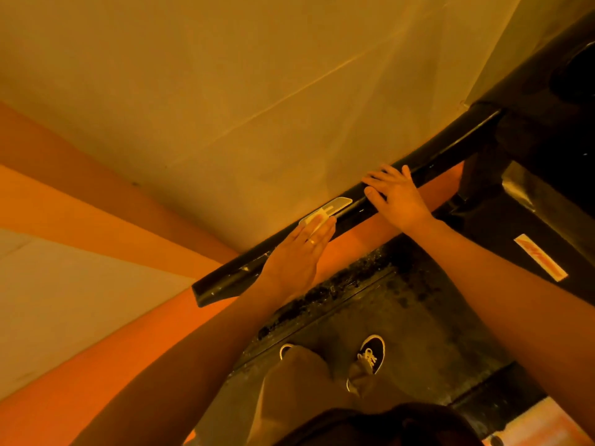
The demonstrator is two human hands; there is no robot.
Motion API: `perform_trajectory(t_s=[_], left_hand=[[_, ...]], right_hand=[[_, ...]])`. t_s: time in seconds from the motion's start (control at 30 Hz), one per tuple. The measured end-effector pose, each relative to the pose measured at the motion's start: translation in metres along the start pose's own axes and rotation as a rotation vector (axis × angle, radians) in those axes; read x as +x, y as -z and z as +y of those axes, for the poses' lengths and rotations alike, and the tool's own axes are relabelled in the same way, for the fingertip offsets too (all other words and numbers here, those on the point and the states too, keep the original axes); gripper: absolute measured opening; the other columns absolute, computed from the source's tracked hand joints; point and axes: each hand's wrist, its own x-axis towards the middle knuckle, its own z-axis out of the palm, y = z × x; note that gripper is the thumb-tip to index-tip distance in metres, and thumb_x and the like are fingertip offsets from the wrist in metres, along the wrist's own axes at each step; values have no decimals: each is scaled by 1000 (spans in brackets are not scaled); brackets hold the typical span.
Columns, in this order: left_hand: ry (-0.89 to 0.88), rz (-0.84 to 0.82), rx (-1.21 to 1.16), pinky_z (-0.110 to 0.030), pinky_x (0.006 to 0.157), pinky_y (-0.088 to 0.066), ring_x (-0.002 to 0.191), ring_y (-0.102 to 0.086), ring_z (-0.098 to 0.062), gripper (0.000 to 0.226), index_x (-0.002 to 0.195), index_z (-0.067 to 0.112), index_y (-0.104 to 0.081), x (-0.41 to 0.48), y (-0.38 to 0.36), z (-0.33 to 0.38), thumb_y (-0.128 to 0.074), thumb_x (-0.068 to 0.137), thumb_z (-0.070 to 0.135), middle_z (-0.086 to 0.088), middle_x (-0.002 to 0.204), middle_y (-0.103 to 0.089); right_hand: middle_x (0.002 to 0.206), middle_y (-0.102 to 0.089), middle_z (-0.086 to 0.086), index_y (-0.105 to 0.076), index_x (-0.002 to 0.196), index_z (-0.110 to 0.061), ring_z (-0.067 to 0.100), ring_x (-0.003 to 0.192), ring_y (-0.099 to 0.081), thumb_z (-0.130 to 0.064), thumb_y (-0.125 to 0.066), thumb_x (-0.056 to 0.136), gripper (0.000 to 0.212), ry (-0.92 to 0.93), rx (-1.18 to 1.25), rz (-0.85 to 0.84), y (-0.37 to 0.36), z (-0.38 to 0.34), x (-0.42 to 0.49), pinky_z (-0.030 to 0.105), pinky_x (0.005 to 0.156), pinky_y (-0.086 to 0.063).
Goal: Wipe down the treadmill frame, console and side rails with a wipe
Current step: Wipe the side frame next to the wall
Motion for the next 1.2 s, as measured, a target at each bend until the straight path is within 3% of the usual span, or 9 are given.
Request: perform_trajectory(t_s=[0.1, 0.2, 0.33, 0.43, 0.8, 1.0, 1.07, 1.13, 1.2], left_hand=[[5, -29, -29, -48, 126, -5, 152, 21, -30, 78, 158, 7, 12, -3, 0, -4, -34, 96, 22, -12, 165, 20], [7, -57, -100, -45, 126, -6, 153, 19, -27, 84, 160, 11, 8, -31, -7, -17, -43, 94, 22, -9, 166, 18], [23, -84, -161, -44, 125, -4, 153, 21, -24, 89, 160, 13, 7, -75, -20, -32, -48, 92, 26, -6, 167, 19], [23, -77, -157, -45, 125, -7, 153, 18, -26, 89, 161, 12, 2, -77, -26, -32, -50, 91, 30, -7, 167, 17], [2, -39, -181, -44, 124, -10, 154, 14, -25, 82, 161, 12, -1, -138, -46, -61, -45, 93, 24, -6, 167, 12], [-3, 16, -272, -47, 125, -15, 155, 4, -28, 71, 160, 7, -12, -113, -37, -53, -22, 94, 31, -11, 168, -2], [-20, 6, -228, -45, 126, -11, 155, 8, -25, 73, 161, 11, -6, -125, -41, -61, -18, 93, 33, -8, 168, 4], [-40, -37, -214, -44, 125, -6, 154, 14, -23, 75, 161, 15, 2, -153, -51, -74, -25, 92, 30, -4, 168, 12], [-33, -23, -234, -46, 125, -12, 155, 10, -24, 83, 162, 16, 0, -184, -62, -86, -43, 91, 21, -4, 169, 8]], right_hand=[[149, -49, 12, -54, 141, -11, 34, 148, -25, -30, -40, 107, 42, -14, -95, -71, 3, -4, 2, 54, 120, -6], [152, -44, 14, -49, 144, -9, 35, 149, -22, -45, -27, 103, 59, 65, -185, -127, 1, -21, -5, 54, 120, -9], [159, -34, 7, -42, 150, -15, 28, 152, -18, -41, -28, 105, 54, 207, -149, -163, -23, -72, -20, 47, 122, -4], [155, -42, 5, -46, 148, -19, 28, 150, -24, -49, -14, 100, 65, 183, -168, -177, -47, -97, -23, 51, 121, -4], [154, -44, -1, -47, 147, -24, 25, 151, -20, -58, -11, 95, 72, 92, -134, -158, -56, -100, -19, 51, 120, 6], [157, -40, -1, -45, 149, -24, 23, 153, -15, -61, -7, 94, 77, 71, -138, -179, -55, -100, -18, 50, 120, 8], [157, -39, 0, -44, 149, -23, 23, 153, -15, -62, -7, 93, 77, 72, -133, -180, -54, -101, -18, 50, 120, 9], [158, -38, 0, -44, 150, -23, 23, 153, -14, -62, -8, 93, 77, 71, -126, -193, -53, -102, -18, 50, 119, 9], [158, -37, -1, -43, 150, -24, 23, 153, -13, -62, -9, 94, 76, 68, -125, -192, -52, -101, -18, 49, 119, 10]])
